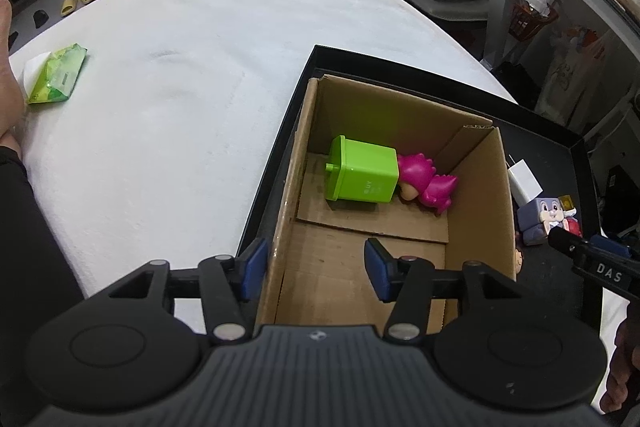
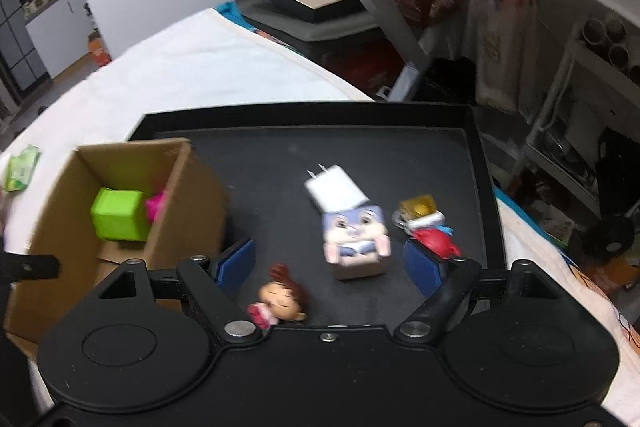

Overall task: Organize rigid objects
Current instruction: 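Move the right tool to the white-blue bunny cube and grasp it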

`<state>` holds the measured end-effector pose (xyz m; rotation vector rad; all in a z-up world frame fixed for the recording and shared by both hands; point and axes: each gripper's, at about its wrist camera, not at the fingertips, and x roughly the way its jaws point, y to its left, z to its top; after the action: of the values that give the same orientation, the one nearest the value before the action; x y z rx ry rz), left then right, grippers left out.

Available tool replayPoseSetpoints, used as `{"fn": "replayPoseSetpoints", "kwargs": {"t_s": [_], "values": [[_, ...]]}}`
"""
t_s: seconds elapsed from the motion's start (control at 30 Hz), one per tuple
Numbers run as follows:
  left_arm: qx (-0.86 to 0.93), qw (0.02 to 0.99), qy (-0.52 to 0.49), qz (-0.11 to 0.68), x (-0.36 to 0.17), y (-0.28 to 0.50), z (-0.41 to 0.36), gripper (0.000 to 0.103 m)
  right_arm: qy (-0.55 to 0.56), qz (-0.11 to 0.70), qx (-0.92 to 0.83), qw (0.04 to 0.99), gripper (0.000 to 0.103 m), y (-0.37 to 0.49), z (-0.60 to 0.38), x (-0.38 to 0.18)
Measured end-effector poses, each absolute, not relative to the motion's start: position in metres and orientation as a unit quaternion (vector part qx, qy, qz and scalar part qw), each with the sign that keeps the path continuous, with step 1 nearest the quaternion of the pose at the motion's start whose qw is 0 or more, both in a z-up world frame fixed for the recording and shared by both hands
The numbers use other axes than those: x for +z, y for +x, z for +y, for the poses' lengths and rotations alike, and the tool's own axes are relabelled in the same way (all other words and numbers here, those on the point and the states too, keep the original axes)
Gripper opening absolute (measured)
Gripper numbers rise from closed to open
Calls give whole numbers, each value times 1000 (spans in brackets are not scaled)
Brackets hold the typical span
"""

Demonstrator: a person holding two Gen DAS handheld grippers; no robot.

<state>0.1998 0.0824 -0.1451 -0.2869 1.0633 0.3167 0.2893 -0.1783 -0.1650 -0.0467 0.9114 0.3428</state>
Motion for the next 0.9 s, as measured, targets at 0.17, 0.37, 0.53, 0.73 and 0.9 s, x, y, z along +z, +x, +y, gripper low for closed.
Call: {"fn": "replayPoseSetpoints", "kwargs": {"t_s": [0.17,0.37,0.53,0.73,0.9], "values": [[155,837,-131,509,-144,203,80,52,-24,451,156,878,80,296,-186,-183],[156,832,-139,514,-143,206,82,52,-22,453,155,878,70,307,-186,-198],[157,832,-149,511,-142,206,86,52,-23,459,164,873,42,308,-189,-202],[159,832,-131,515,-142,208,80,52,-19,469,171,866,42,296,-196,-201],[160,830,-131,518,-141,209,78,52,-1,469,172,866,41,290,-206,-197]]}}
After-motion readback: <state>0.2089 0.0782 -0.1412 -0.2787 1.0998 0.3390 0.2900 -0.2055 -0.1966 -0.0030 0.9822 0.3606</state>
